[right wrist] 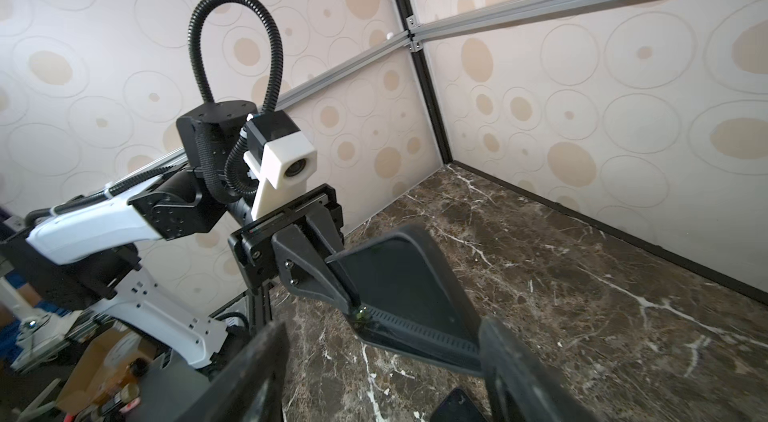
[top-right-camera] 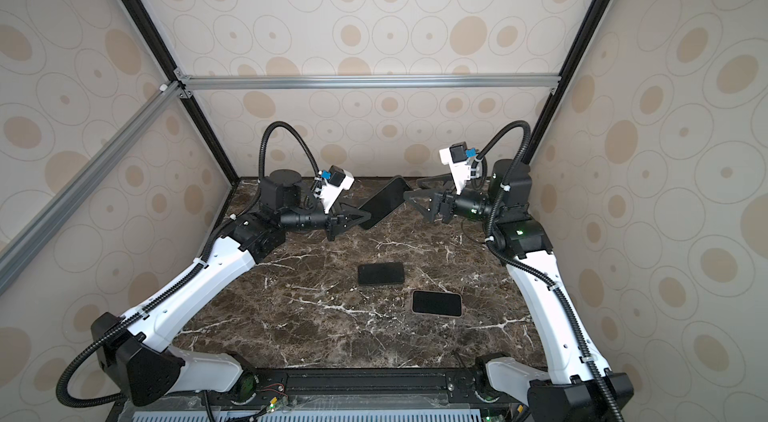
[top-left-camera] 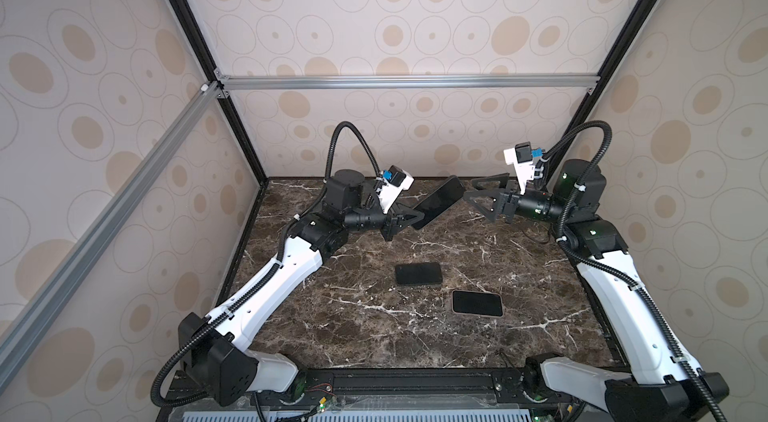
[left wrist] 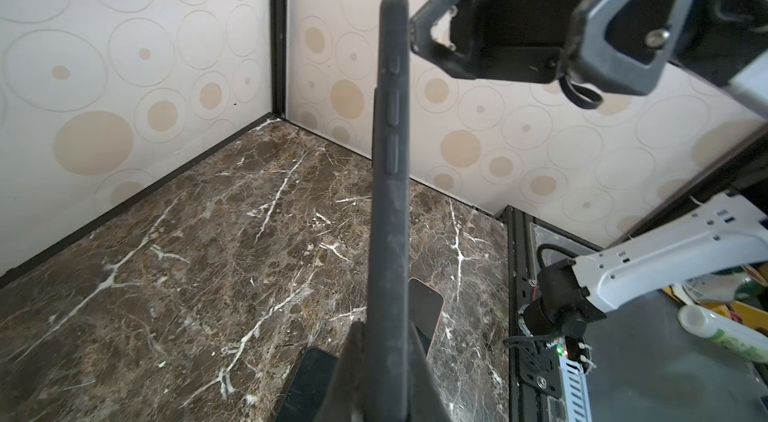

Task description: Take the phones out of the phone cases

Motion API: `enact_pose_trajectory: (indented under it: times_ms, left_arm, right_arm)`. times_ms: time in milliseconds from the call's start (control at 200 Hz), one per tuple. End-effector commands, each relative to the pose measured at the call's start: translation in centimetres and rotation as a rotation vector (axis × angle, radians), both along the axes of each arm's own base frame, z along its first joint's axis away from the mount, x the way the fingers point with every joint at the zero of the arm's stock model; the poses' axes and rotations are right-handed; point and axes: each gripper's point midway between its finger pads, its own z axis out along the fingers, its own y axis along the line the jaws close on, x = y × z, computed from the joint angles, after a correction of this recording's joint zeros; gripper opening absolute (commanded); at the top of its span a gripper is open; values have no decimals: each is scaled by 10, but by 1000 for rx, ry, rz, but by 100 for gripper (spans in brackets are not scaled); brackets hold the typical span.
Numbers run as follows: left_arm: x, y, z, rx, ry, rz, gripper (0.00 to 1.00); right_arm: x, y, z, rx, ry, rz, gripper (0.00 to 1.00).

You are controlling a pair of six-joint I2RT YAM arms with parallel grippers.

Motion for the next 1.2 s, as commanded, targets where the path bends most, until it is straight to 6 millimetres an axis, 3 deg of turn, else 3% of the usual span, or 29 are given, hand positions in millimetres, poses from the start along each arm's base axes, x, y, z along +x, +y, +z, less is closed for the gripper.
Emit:
enact_pose_trajectory:
  times_ms: [0,210,785,1195]
  left_arm:
    - [-32,6,32,-45,-206,-127,0]
    - [-40,12,30,-12,-293,-148,0]
    - [-62,18,37,-28,-443,-223,0]
    - [-66,17,35,-39,-431,-246,0]
  right_arm:
    - [-24,5,14,-1,-76,121,75]
    - [-45,11,16,-4,-86,230,76]
    - [-63,32,13,2,-27,328,76]
    - [-66,49,9,10,29,388,61]
